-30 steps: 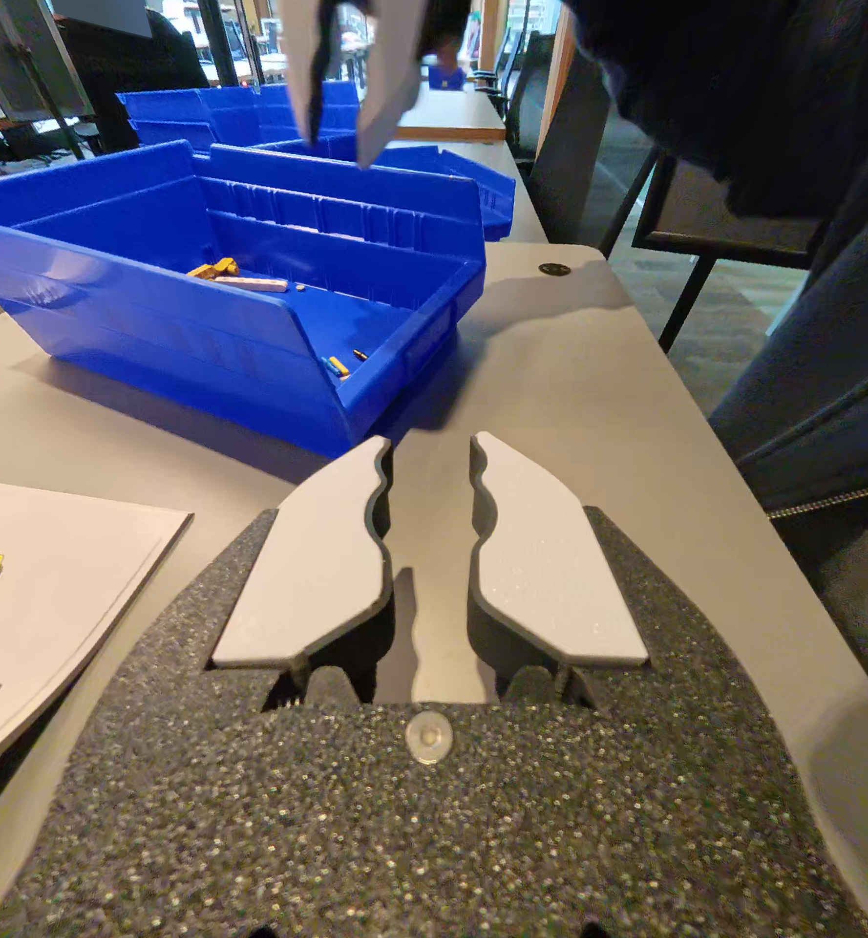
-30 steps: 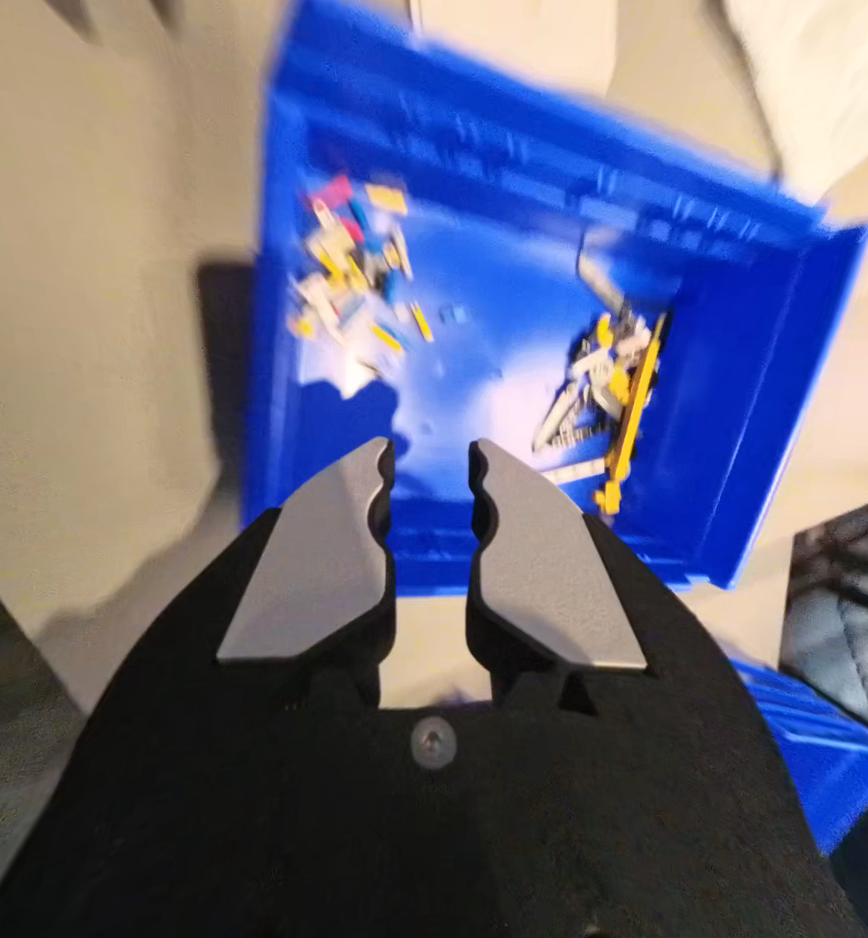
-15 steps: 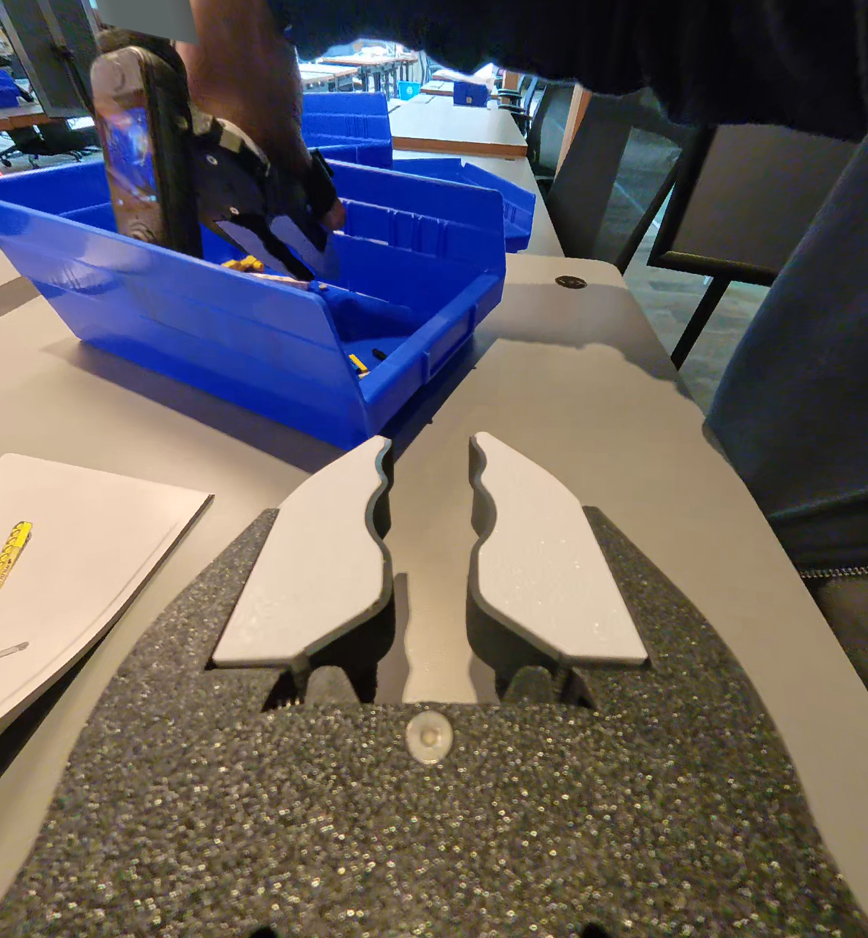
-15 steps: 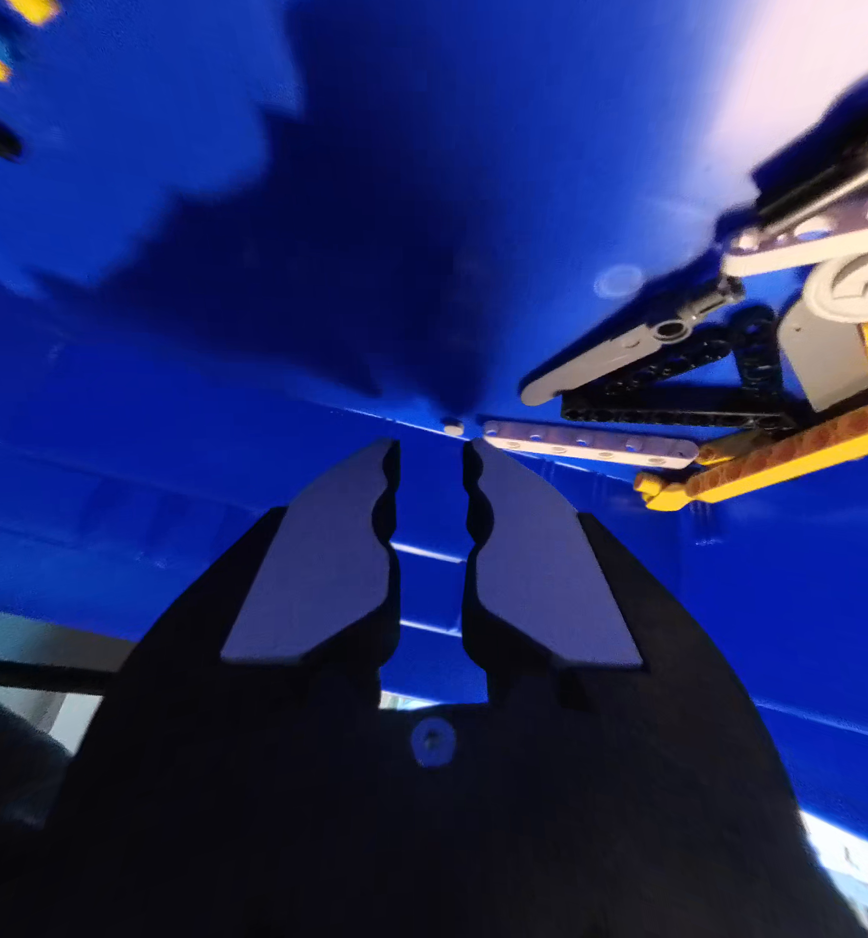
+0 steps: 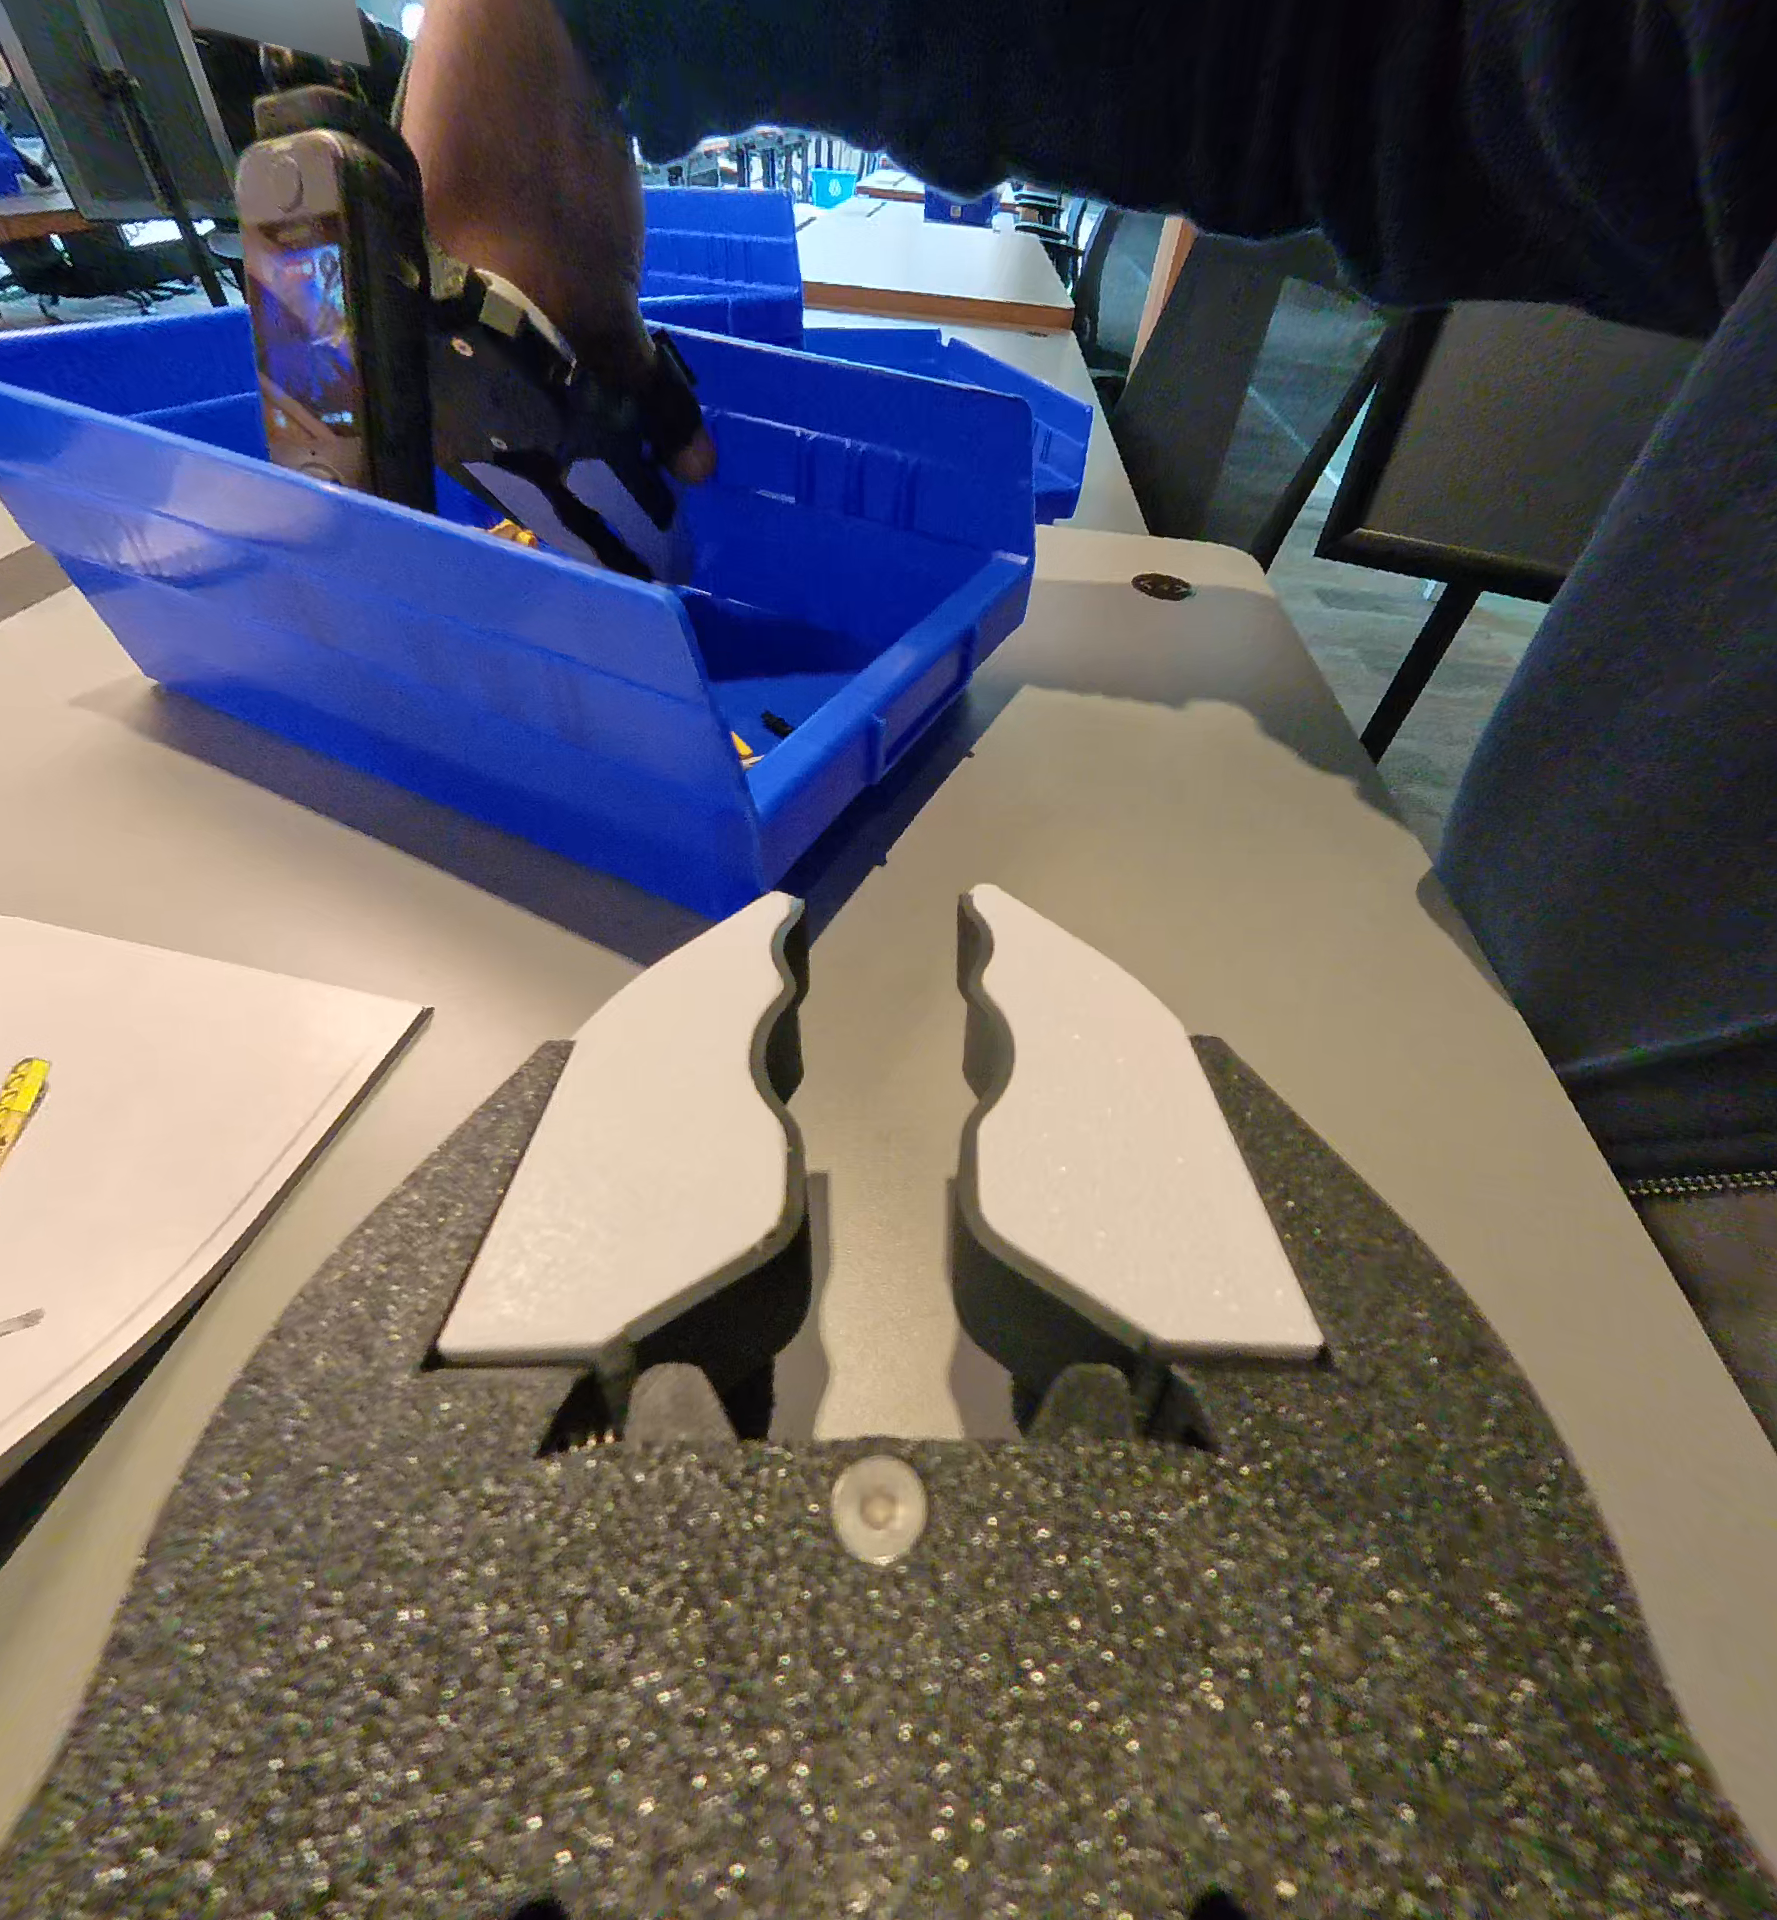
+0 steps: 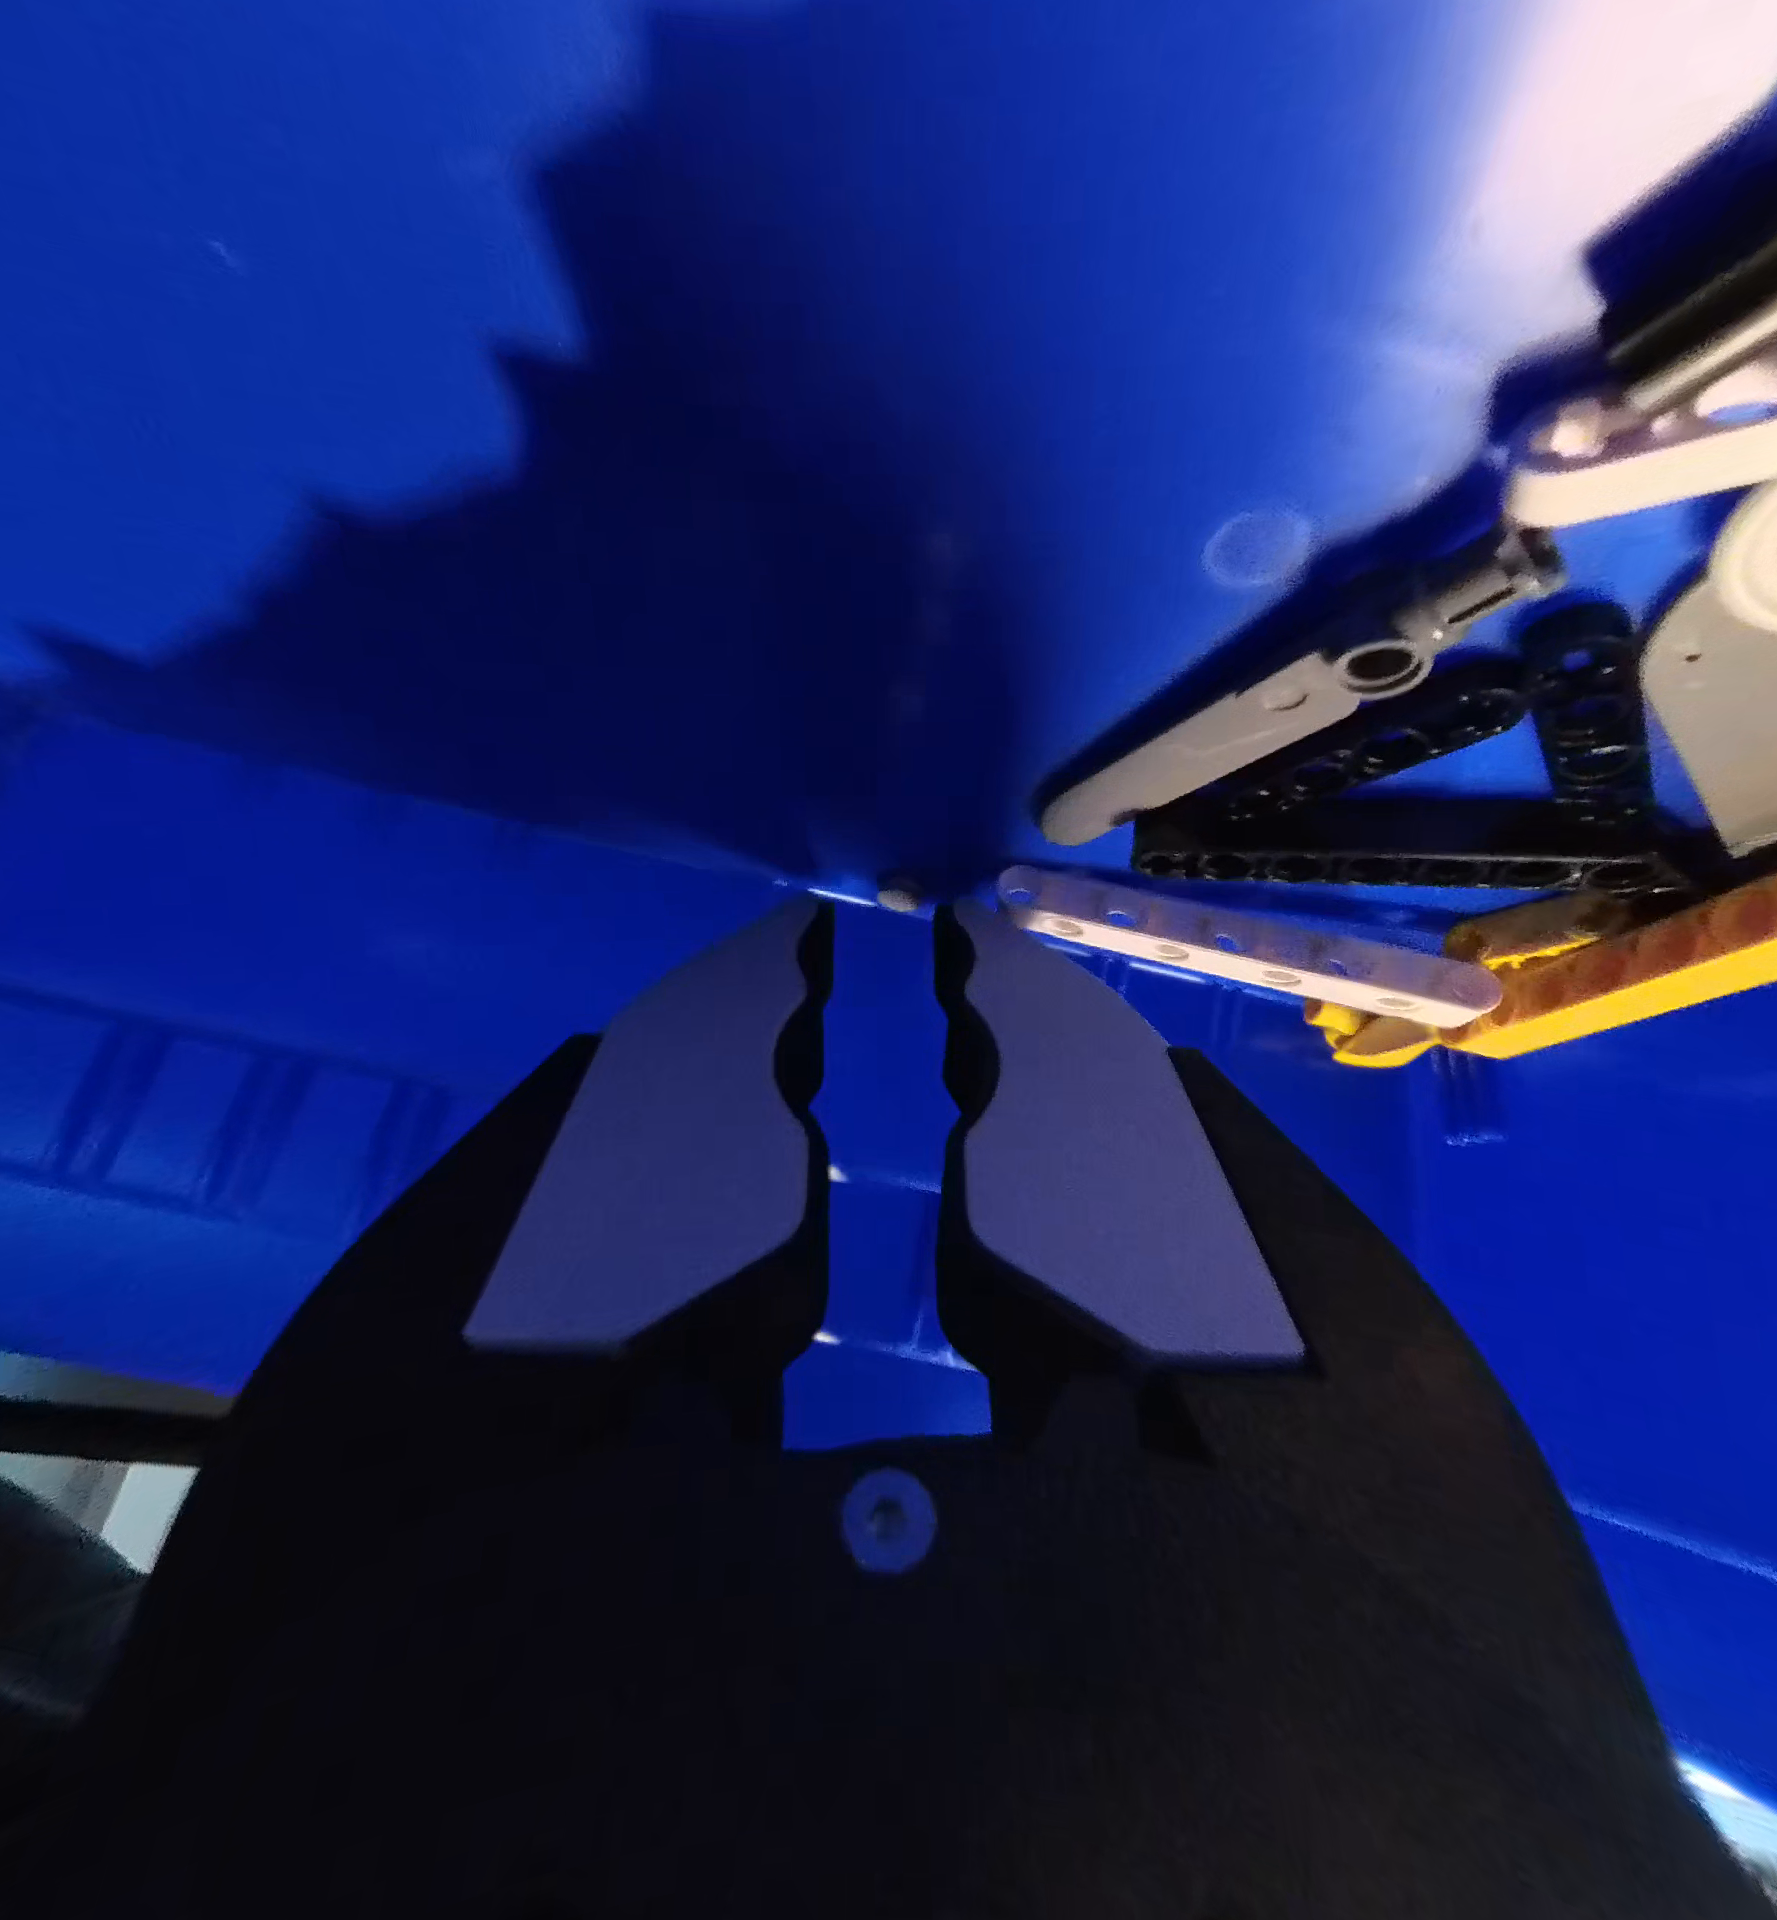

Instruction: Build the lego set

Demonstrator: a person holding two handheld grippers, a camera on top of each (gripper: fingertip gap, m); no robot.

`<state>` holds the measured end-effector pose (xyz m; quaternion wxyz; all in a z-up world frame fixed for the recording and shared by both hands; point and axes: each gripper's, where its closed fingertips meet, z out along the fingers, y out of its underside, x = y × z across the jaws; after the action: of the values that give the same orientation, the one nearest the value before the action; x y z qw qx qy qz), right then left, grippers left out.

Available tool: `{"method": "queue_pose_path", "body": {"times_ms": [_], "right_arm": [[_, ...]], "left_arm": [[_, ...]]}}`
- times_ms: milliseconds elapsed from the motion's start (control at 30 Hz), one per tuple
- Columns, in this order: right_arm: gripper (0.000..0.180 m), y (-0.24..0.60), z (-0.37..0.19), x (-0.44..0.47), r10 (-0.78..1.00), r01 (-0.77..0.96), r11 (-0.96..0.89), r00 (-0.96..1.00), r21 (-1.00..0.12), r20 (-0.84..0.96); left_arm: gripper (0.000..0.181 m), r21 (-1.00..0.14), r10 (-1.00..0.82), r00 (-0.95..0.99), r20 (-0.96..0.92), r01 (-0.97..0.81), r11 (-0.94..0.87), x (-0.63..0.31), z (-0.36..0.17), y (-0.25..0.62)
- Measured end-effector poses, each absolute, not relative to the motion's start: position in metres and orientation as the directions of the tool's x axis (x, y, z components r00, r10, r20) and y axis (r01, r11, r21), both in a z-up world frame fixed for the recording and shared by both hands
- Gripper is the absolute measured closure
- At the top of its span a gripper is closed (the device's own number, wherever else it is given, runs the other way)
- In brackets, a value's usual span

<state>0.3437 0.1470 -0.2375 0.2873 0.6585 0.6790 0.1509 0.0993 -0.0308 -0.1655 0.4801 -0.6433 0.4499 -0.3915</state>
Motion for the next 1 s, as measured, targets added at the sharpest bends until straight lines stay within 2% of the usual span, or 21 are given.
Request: {"method": "queue_pose_path", "body": {"times_ms": [467,567,600,800,1000], "right_arm": [[0.173,0.141,-0.239,0.338,0.996,0.810,0.055,-0.007,0.583,-0.083],[0.174,0.115,-0.239,0.325,0.990,0.857,0.076,-0.005,0.510,-0.139],[0.180,0.108,-0.238,0.321,0.989,0.872,0.085,-0.015,0.482,-0.146],[0.180,0.072,-0.216,0.297,0.988,0.955,0.074,-0.032,0.287,-0.150],[0.176,0.070,-0.204,0.285,0.997,0.986,0.050,-0.041,0.158,-0.060]], "left_arm": [[0.155,-0.970,-0.952,0.294,0.089,-0.192,-0.150,0.098,-0.165,-0.029],[0.155,-0.970,-0.952,0.294,0.090,-0.192,-0.150,0.098,-0.164,-0.029],[0.155,-0.970,-0.952,0.294,0.088,-0.193,-0.149,0.098,-0.165,-0.029],[0.156,-0.970,-0.954,0.291,0.079,-0.200,-0.141,0.099,-0.165,-0.030],[0.156,-0.968,-0.956,0.287,0.069,-0.211,-0.133,0.100,-0.166,-0.031]]}}
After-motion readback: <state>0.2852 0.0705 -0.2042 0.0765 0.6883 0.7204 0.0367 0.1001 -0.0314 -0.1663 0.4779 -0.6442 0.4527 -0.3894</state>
